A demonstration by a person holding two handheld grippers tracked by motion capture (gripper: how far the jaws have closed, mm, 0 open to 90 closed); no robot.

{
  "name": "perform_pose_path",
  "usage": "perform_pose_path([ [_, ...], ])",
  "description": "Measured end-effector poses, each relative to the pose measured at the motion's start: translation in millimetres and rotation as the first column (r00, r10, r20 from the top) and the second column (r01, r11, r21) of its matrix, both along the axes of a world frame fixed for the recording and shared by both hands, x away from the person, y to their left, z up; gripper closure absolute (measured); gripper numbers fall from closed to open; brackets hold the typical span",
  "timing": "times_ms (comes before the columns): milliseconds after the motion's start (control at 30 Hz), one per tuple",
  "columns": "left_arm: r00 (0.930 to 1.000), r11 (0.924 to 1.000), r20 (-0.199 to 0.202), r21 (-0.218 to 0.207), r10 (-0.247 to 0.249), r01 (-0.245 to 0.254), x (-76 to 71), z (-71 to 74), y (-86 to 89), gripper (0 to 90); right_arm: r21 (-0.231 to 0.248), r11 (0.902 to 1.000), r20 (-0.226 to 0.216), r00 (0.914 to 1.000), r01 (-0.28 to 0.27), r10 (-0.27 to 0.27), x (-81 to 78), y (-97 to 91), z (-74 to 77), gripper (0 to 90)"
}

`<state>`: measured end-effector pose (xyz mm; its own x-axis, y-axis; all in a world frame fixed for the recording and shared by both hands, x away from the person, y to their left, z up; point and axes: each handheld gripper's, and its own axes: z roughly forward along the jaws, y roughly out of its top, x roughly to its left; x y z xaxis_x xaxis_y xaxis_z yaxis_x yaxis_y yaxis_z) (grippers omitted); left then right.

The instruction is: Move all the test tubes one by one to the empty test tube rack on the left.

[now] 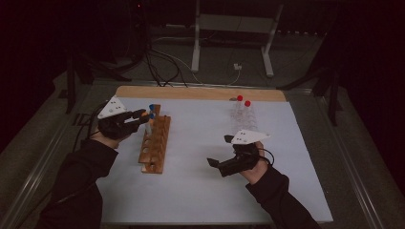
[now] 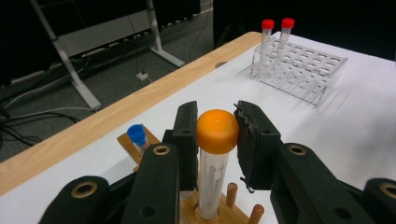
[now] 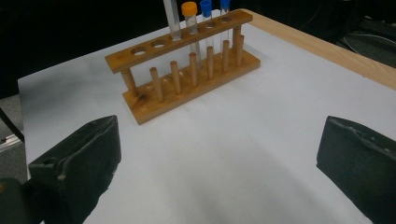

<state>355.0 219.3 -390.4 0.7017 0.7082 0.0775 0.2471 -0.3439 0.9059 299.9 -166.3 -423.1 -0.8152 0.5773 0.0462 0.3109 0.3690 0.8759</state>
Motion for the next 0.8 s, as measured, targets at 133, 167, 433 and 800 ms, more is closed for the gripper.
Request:
perform_pose_path([
  [133,0.9999,0.9997,-0.007,0.023,0.01,-0.01,1.6,-9.3,-1.7,71.8,0.001,1.0,-0.004,1.0,0.003,-0.003,0.7,-0.8,-0.4,0.0],
  [167,0.9998,0.9997,-0.016,0.022,0.006,-0.006,2.5,-12.8,-1.8,71.8,0.001,1.0,-0.005,1.0,0.004,-0.004,0.7,-0.9,-0.4,0.0],
  [433,0.9985,0.9996,-0.053,0.025,0.015,-0.014,7.3,-32.9,-2.0,71.8,0.006,1.0,-0.006,1.0,-0.001,0.001,0.3,-1.4,1.0,0.0],
  [800,0.9959,0.9992,-0.088,0.037,0.021,-0.017,9.5,-51.2,-2.9,71.7,-0.002,1.0,-0.013,0.9999,-0.005,0.005,0.9,-1.9,0.7,0.0],
])
